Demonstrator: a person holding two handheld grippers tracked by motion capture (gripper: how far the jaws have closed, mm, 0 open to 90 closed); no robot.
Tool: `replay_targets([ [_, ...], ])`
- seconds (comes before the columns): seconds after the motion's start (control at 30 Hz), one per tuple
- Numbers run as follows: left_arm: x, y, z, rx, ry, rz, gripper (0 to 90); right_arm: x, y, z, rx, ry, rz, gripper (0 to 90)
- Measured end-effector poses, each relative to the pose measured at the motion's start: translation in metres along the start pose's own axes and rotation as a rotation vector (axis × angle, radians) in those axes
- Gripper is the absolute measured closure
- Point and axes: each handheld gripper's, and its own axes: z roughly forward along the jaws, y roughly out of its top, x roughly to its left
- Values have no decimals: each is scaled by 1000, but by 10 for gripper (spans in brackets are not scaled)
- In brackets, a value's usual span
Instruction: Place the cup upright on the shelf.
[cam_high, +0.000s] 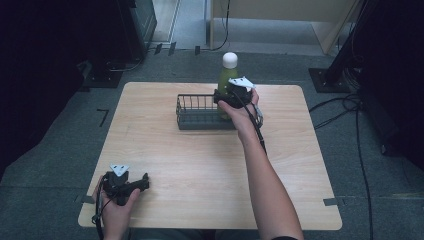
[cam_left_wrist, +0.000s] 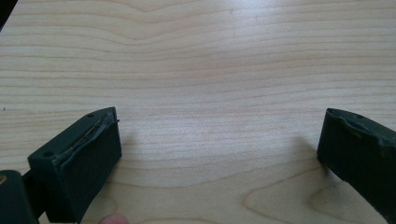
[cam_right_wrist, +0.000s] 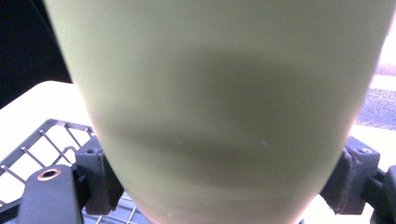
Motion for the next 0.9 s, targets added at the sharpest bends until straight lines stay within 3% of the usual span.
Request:
replay_targets([
  [0.9,0,0,0,0,0,0,0,-3,-6,-4,29,8,9,114],
])
